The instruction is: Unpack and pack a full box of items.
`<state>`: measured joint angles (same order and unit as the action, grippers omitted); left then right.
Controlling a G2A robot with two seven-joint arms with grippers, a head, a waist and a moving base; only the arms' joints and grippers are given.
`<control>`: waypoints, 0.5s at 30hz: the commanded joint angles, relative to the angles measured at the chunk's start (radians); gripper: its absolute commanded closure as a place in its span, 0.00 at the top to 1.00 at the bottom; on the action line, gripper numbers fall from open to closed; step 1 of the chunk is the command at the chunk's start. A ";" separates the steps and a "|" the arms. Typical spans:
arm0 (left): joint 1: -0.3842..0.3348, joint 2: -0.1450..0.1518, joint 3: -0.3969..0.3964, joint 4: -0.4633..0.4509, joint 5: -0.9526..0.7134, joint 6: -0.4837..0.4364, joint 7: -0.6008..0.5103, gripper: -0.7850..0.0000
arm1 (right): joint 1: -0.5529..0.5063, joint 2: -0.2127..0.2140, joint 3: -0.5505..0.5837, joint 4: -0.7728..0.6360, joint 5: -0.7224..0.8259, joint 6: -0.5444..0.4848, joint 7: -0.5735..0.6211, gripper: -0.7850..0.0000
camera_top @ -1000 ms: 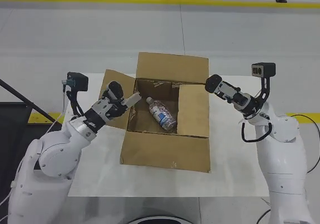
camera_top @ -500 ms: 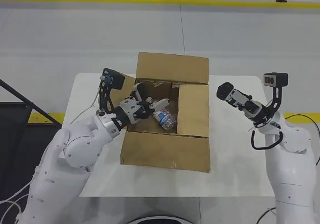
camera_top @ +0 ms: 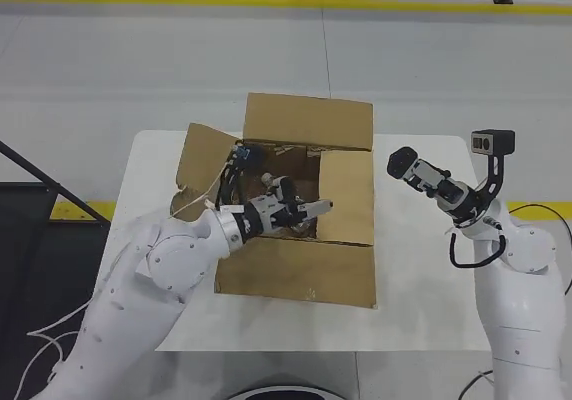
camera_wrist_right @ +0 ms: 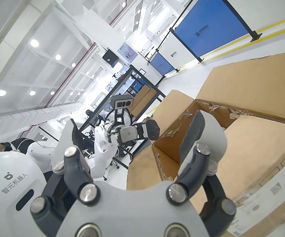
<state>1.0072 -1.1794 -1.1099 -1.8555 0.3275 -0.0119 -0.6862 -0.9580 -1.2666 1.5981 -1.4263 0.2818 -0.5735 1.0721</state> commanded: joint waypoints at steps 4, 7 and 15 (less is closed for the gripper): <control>-0.069 -0.021 0.054 0.114 -0.152 0.095 -0.051 1.00 | 0.000 0.000 0.000 0.000 0.000 0.000 0.000 1.00; -0.096 -0.031 0.075 0.159 -0.193 0.125 -0.045 1.00 | 0.000 0.000 0.000 0.000 0.000 0.000 0.000 1.00; -0.155 -0.056 0.116 0.296 -0.322 0.122 -0.032 1.00 | -0.027 0.007 0.019 -0.034 -0.010 0.015 -0.037 1.00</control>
<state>0.8579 -1.2327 -1.0002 -1.5763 0.0116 0.1121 -0.7233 -0.9785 -1.2622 1.6081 -1.4527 0.2760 -0.5602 1.0417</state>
